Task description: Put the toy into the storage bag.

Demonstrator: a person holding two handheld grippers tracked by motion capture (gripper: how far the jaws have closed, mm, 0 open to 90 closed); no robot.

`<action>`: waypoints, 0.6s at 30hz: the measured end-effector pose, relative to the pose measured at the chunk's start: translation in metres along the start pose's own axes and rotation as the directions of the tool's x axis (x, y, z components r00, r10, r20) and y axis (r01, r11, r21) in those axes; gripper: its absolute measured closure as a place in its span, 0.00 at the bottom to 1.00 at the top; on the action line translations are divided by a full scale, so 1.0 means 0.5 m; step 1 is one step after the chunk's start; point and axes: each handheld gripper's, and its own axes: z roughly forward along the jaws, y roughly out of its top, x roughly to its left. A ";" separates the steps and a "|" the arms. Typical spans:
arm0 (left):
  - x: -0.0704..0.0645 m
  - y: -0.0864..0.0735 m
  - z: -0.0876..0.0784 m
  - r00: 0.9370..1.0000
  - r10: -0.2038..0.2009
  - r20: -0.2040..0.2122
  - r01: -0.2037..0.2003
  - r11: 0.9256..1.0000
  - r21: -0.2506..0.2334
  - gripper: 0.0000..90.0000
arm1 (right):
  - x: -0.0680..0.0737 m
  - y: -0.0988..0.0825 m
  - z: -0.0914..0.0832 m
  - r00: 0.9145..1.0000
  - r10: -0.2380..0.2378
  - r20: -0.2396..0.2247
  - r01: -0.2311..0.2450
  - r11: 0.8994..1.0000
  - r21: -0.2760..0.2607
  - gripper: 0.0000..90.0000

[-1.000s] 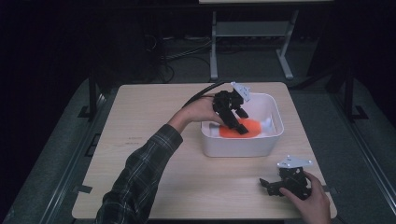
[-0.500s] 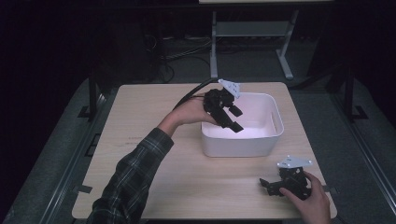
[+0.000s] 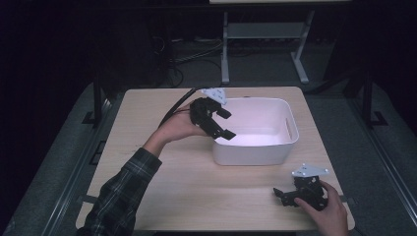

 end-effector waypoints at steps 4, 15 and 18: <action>-0.012 -0.033 -0.026 0.999 -0.019 -0.034 0.018 1.000 -0.025 0.20 | 0.000 0.000 0.000 1.000 0.000 0.000 0.000 1.000 0.000 0.00; -0.052 -0.125 -0.082 0.985 -0.095 -0.147 0.084 0.993 -0.082 0.20 | 0.000 0.000 0.000 1.000 0.000 0.000 0.000 1.000 0.000 0.00; -0.067 -0.154 -0.087 0.975 -0.116 -0.190 0.101 0.991 -0.088 0.20 | 0.000 0.000 0.000 1.000 -0.001 0.000 0.001 1.000 -0.001 0.00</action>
